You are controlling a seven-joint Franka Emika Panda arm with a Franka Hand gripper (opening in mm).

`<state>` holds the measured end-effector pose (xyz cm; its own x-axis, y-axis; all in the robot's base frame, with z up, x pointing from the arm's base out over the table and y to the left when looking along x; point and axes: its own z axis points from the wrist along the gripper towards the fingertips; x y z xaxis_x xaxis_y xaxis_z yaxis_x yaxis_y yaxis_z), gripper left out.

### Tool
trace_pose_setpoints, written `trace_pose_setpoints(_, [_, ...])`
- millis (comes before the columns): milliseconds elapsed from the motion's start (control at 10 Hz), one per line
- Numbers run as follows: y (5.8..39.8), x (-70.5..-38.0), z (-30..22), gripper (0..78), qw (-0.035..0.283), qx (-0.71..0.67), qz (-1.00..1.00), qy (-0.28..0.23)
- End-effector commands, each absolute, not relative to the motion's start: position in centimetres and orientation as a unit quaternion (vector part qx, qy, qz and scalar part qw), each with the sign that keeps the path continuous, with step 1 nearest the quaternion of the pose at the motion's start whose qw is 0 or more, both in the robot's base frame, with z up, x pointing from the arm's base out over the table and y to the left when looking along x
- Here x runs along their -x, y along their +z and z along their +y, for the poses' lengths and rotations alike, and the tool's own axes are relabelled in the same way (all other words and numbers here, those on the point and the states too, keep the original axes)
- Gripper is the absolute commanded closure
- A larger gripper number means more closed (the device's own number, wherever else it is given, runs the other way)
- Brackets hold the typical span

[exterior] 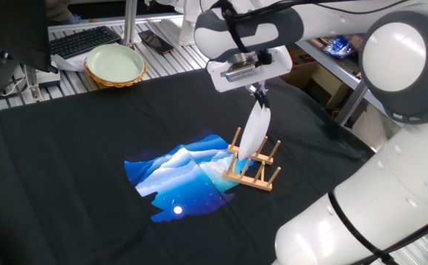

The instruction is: Put the dish on the dish rack

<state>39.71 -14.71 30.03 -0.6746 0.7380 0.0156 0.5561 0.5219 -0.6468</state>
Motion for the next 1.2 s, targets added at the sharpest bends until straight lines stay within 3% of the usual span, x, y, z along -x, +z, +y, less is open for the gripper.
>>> trace_pose_setpoints(100, [29.7,-39.8,-14.3,76.4,0.140,0.377,-0.857,0.322])
trace_pose_setpoints(1200, [26.6,-40.0,-13.8,76.4,0.125,0.377,-0.856,0.329])
